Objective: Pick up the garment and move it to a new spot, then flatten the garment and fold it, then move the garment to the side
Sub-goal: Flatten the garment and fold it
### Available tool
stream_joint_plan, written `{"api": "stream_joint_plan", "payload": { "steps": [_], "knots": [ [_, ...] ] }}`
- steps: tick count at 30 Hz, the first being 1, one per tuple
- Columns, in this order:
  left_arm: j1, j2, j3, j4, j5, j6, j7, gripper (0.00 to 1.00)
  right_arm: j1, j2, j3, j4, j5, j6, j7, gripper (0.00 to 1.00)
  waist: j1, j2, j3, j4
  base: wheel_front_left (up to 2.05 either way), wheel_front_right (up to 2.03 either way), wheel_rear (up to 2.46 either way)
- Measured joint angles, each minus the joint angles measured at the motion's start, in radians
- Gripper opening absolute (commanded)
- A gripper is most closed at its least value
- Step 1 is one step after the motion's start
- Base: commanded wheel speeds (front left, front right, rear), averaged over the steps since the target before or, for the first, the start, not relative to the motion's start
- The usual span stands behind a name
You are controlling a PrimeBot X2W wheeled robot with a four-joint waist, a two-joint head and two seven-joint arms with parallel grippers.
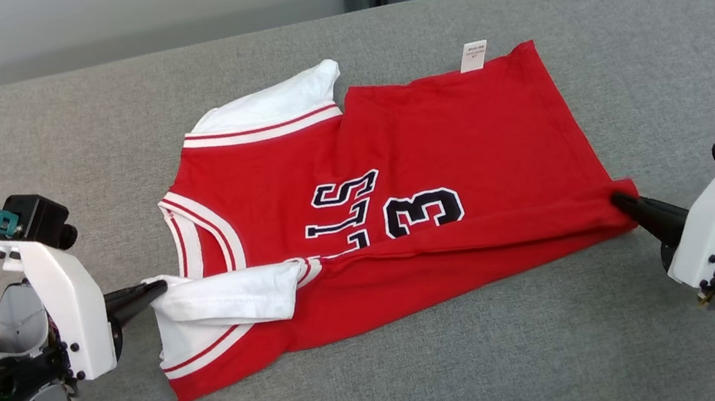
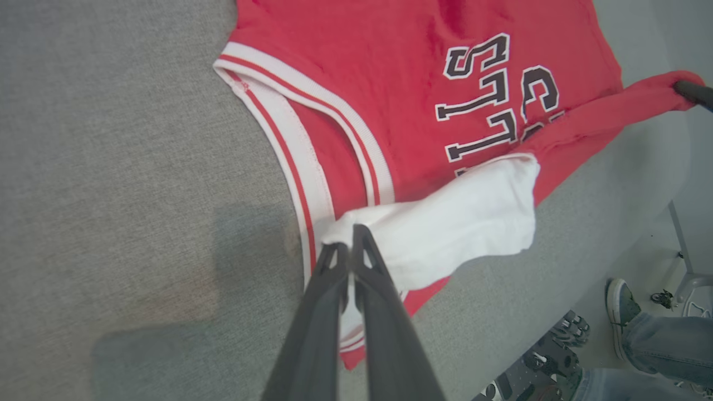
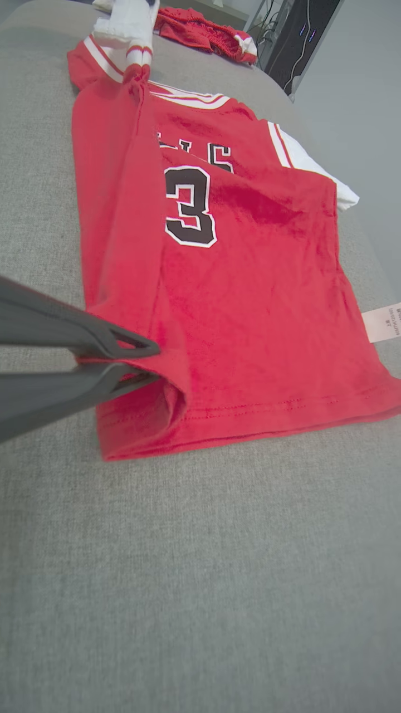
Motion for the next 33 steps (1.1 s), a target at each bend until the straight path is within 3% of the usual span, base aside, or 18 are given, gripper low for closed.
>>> {"api": "stream_joint_plan", "payload": {
  "steps": [10, 11, 12, 13, 14, 26, 33],
  "knots": [
    [-0.051, -0.055, -0.002, 0.098, 0.023, -0.031, 0.013, 0.0, -0.079, 0.03, 0.012, 0.065, -0.048, 0.0, -0.006, 0.0, 0.0, 0.0, 0.037, -0.008, 0.0, 0.0, 0.0],
    [-0.051, -0.061, -0.002, 0.111, 0.025, -0.031, 0.012, 0.0, -0.083, 0.032, 0.013, 0.07, -0.052, 0.0, -0.015, 0.23, 0.0, 0.0, 0.038, -0.009, 0.0, 0.0, 0.0],
    [-0.052, -0.066, -0.001, 0.119, 0.025, -0.032, 0.008, 0.27, -0.087, 0.034, 0.014, 0.076, -0.054, 0.0, -0.021, 0.45, 0.0, 0.0, 0.039, -0.009, 0.0, 0.0, 0.0],
    [-0.054, -0.071, -0.001, 0.128, 0.025, -0.035, 0.004, 0.52, -0.09, 0.036, 0.016, 0.08, -0.055, 0.0, -0.028, 0.95, 0.0, 0.0, 0.039, -0.009, 0.0, 0.0, 0.0],
    [-0.058, -0.075, 0.0, 0.136, 0.029, -0.037, -0.001, 1.0, -0.094, 0.038, 0.016, 0.085, -0.055, 0.0, -0.038, 1.0, 0.0, 0.0, 0.038, -0.009, 0.0, 0.0, 0.0],
    [-0.059, -0.109, 0.018, 0.202, 0.034, -0.058, -0.079, 1.0, -0.091, 0.018, 0.038, 0.099, -0.045, 0.0, -0.186, 1.0, 0.0, 0.0, -0.016, -0.009, 0.0, 0.0, 0.0],
    [-0.002, -0.101, 0.03, 0.193, 0.078, -0.053, -0.214, 1.0, -0.038, -0.017, 0.052, 0.103, -0.015, 0.0, -0.262, 1.0, 0.0, 0.0, -0.067, -0.013, 0.0, 0.0, 0.0]
  ]
}}
